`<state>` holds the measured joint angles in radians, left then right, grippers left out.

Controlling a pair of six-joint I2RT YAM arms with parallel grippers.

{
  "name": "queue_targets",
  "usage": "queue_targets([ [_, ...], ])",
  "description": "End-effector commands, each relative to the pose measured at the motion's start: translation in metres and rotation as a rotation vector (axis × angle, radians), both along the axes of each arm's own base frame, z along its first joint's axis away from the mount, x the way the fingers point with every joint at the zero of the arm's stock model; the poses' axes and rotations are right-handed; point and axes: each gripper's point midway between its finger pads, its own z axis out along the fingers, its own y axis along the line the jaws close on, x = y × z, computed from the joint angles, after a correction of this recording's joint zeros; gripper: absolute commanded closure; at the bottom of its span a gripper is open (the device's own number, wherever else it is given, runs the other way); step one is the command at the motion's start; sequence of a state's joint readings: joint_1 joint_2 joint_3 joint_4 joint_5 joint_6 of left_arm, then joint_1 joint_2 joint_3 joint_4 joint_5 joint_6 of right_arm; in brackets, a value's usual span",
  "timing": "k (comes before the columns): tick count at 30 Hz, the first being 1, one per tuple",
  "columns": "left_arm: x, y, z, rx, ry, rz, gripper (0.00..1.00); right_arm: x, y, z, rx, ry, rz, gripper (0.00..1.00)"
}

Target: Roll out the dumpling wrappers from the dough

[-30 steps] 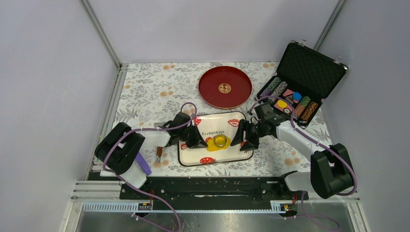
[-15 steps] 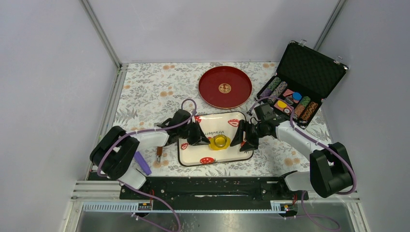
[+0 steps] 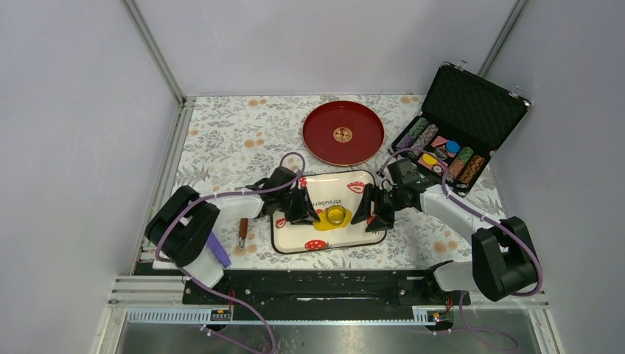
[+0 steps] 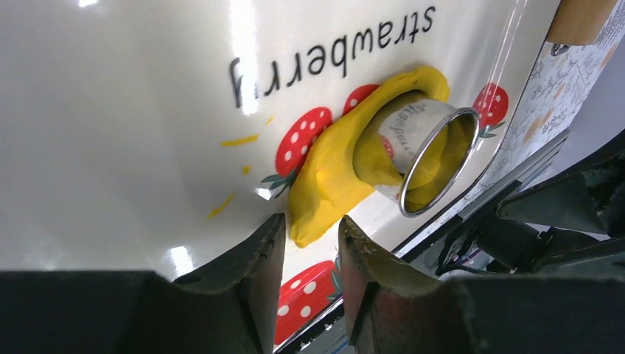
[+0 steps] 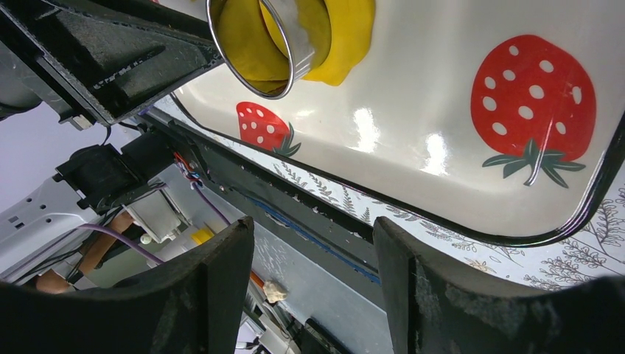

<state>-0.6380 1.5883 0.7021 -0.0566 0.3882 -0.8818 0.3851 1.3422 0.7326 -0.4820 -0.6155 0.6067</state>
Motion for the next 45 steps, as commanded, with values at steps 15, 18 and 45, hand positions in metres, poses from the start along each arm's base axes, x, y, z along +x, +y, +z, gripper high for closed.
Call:
queue_targets([
  [15,0.009,-0.024,0.002,-0.023,-0.037,-0.038,1.0,-0.004,0.002,0.001,0.028,0.007,0.02,0.32],
  [18,0.007,-0.025,0.013,-0.049,-0.049,-0.04,1.0,-0.005,0.001,0.0,0.026,0.009,0.02,0.32],
  [45,-0.019,-0.015,0.015,-0.06,-0.037,-0.047,1.0,0.01,-0.056,-0.021,-0.355,-0.093,0.033,0.2],
])
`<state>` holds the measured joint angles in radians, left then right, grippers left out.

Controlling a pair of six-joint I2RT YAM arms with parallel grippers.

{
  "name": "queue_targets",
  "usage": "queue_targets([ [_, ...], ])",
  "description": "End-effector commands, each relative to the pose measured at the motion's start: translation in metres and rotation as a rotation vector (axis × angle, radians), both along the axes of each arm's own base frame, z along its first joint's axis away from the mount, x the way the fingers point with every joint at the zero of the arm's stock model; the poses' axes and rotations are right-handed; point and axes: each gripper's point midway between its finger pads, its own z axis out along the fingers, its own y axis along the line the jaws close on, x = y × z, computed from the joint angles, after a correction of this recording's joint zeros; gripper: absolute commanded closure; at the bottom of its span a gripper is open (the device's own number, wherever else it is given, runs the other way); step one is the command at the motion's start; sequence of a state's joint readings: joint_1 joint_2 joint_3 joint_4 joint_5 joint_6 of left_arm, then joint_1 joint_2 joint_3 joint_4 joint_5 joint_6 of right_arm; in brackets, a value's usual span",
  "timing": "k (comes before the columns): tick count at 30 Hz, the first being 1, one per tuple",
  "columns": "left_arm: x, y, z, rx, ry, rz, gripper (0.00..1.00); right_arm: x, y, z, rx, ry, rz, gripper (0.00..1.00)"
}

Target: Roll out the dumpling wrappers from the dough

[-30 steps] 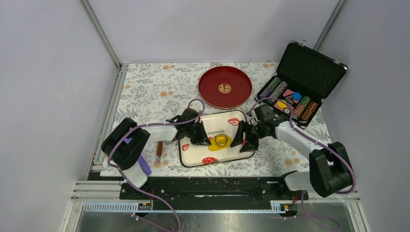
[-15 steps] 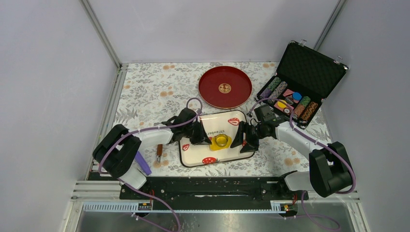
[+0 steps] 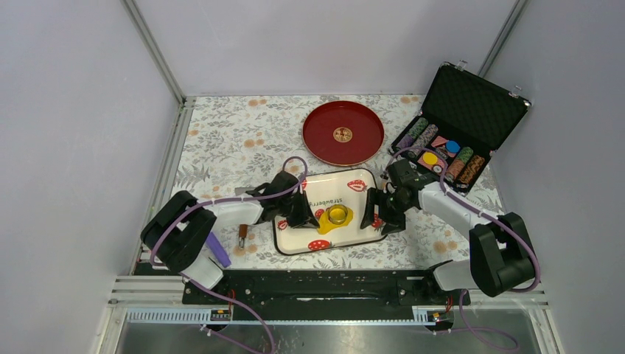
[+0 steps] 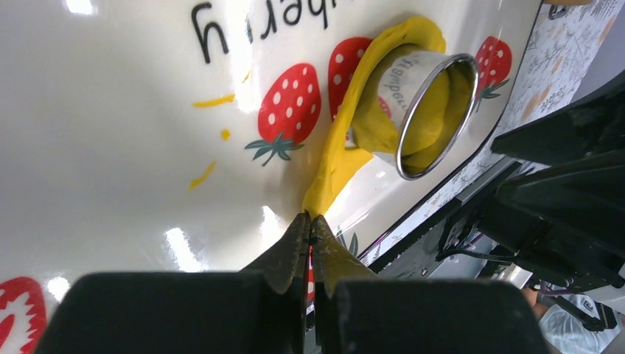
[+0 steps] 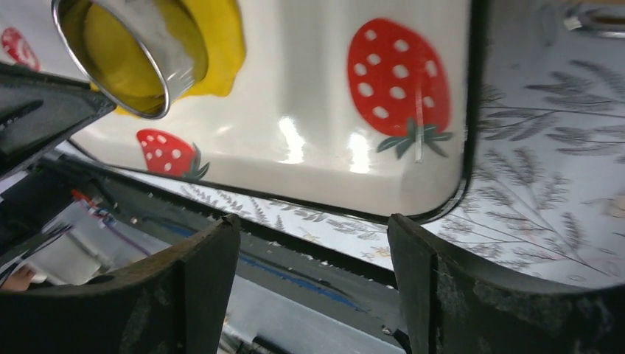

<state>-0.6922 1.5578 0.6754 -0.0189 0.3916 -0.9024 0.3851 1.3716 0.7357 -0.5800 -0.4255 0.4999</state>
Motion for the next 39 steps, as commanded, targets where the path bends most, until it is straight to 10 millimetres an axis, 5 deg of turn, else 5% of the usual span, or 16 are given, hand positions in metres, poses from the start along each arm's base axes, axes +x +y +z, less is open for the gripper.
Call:
queue_targets([
  [1,-0.005,-0.002,0.007,-0.025,-0.015,-0.006,1.0,0.016,-0.027,0.009,-0.167,-0.094,0.009,0.19],
  [11,-0.006,-0.002,0.008,-0.028,-0.02,-0.003,1.0,0.019,-0.05,-0.018,-0.317,-0.049,0.019,0.19],
  [28,-0.003,-0.013,0.045,-0.135,-0.052,-0.017,0.93,0.008,-0.02,-0.031,-0.121,0.019,0.014,0.38],
  [39,0.005,0.025,0.022,0.071,-0.094,0.007,0.5,-0.001,-0.021,-0.038,-0.114,0.042,0.018,0.38],
])
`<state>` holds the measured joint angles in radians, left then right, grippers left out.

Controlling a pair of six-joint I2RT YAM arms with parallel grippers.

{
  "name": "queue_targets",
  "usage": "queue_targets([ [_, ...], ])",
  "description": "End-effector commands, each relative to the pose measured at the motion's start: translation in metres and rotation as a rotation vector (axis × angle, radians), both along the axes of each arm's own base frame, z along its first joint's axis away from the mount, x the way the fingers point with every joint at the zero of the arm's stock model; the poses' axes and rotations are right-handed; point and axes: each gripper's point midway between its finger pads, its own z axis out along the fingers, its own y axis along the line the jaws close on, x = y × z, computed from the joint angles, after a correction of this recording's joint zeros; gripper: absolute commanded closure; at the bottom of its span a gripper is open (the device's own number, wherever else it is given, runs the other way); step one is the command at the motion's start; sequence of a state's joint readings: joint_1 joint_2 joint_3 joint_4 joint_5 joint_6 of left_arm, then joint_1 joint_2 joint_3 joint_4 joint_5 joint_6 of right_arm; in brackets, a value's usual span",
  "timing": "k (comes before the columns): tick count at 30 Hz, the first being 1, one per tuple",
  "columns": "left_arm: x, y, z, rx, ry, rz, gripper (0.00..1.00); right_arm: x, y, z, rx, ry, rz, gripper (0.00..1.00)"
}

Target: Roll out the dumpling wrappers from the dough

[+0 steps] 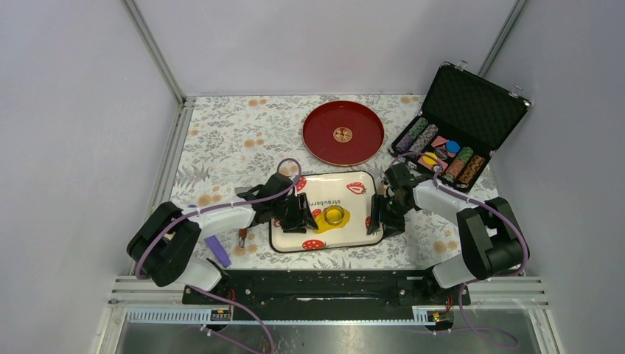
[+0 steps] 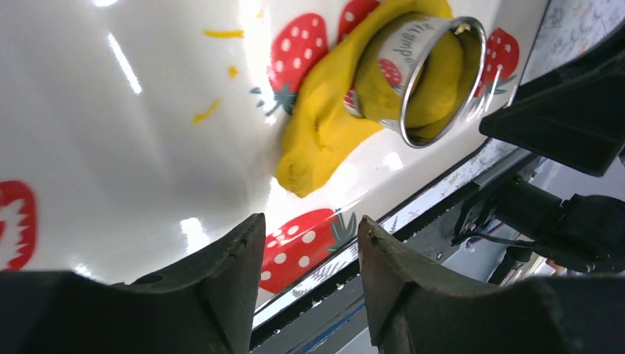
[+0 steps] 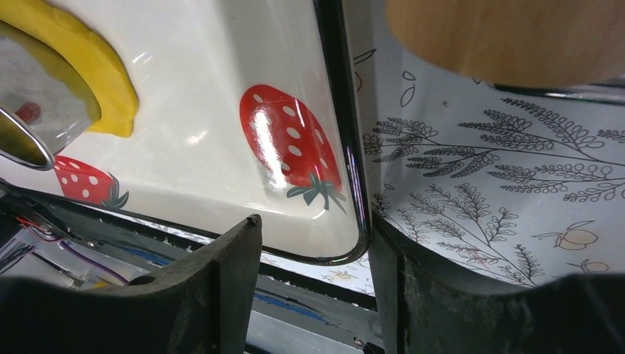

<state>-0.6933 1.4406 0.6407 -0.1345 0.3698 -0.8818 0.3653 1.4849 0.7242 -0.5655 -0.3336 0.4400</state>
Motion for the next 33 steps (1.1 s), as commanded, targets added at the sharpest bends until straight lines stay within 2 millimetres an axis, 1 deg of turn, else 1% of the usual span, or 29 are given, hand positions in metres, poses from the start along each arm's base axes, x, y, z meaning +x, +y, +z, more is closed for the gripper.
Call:
queue_targets([
  [1,0.024,0.007,0.011,0.032,-0.1,0.002,0.5,-0.001,0.002,-0.004,0.016,-0.002,0.001,0.38],
  [4,0.035,0.006,0.008,0.038,-0.124,-0.012,0.49,-0.001,0.002,-0.004,0.019,0.001,0.003,0.38],
  [8,0.044,-0.002,0.005,0.027,-0.155,-0.059,0.5,-0.002,0.003,-0.004,0.021,0.004,0.007,0.38],
  [13,0.047,-0.011,-0.008,0.023,-0.139,-0.101,0.53,-0.003,0.003,-0.004,0.024,0.008,0.009,0.38],
  [15,0.048,-0.013,-0.012,0.021,-0.132,-0.111,0.56,-0.004,0.003,-0.004,0.027,0.009,0.012,0.38],
  [18,0.044,-0.015,-0.018,0.015,-0.107,-0.122,0.66,-0.004,0.004,-0.003,0.033,0.009,0.015,0.38],
  [22,0.034,-0.016,-0.025,0.016,-0.079,-0.13,0.75,-0.004,0.005,-0.003,0.038,0.012,0.017,0.38],
  [27,0.021,-0.02,-0.023,0.003,-0.075,-0.138,0.81,-0.004,0.006,-0.003,0.043,0.014,0.019,0.38],
  [33,0.011,-0.023,-0.017,-0.018,-0.079,-0.144,0.82,-0.006,0.005,-0.005,0.04,0.02,0.021,0.38],
])
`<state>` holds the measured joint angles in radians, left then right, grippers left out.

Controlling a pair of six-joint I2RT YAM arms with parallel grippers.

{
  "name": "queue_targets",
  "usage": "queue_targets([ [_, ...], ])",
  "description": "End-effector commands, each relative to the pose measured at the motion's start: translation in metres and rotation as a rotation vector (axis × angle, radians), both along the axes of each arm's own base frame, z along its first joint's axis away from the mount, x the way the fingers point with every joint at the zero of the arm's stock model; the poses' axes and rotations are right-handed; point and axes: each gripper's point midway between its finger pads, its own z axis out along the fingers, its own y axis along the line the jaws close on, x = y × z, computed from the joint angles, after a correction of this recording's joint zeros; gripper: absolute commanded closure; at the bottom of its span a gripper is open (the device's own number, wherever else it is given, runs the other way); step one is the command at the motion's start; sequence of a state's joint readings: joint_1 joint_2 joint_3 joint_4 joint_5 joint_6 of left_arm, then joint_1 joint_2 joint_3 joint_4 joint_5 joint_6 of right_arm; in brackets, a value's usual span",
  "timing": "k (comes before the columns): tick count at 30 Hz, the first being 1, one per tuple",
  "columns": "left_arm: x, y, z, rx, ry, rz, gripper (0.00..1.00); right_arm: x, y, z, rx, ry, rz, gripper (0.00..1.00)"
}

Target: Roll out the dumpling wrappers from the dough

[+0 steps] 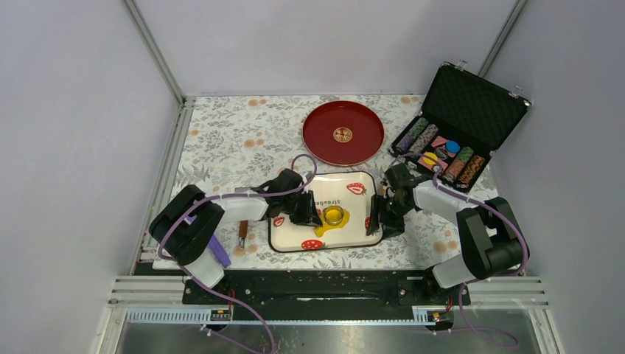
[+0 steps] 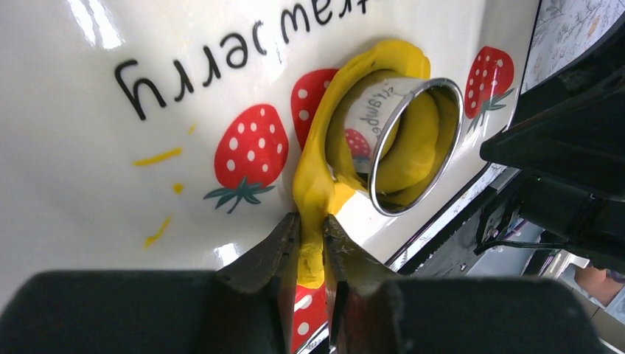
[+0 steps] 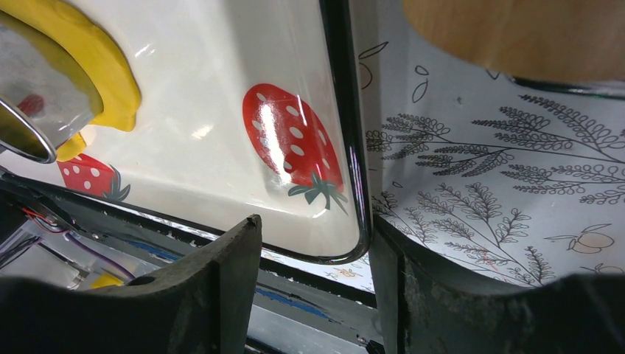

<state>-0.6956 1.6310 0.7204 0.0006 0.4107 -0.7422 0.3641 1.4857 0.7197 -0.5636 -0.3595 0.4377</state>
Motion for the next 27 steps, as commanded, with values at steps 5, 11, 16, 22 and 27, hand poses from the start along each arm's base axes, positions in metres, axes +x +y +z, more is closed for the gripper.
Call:
queue_targets([
  [5,-0.019,0.001,0.002,-0.008,0.019,-0.018,0.75,-0.004,0.002,-0.005,0.019,0.01,0.015,0.38],
  [11,-0.026,-0.008,0.0,-0.014,0.024,-0.035,0.73,-0.003,0.002,-0.005,0.021,0.01,0.017,0.38],
  [16,-0.027,-0.007,-0.005,0.014,0.028,-0.014,0.64,-0.004,0.003,-0.005,0.023,0.012,0.018,0.38],
  [22,-0.026,-0.001,-0.016,0.078,0.042,0.022,0.74,-0.004,0.002,-0.006,0.022,0.016,0.021,0.38],
  [27,-0.025,0.001,-0.012,0.075,0.033,0.04,0.85,-0.004,0.002,-0.006,0.021,0.014,0.022,0.38],
])
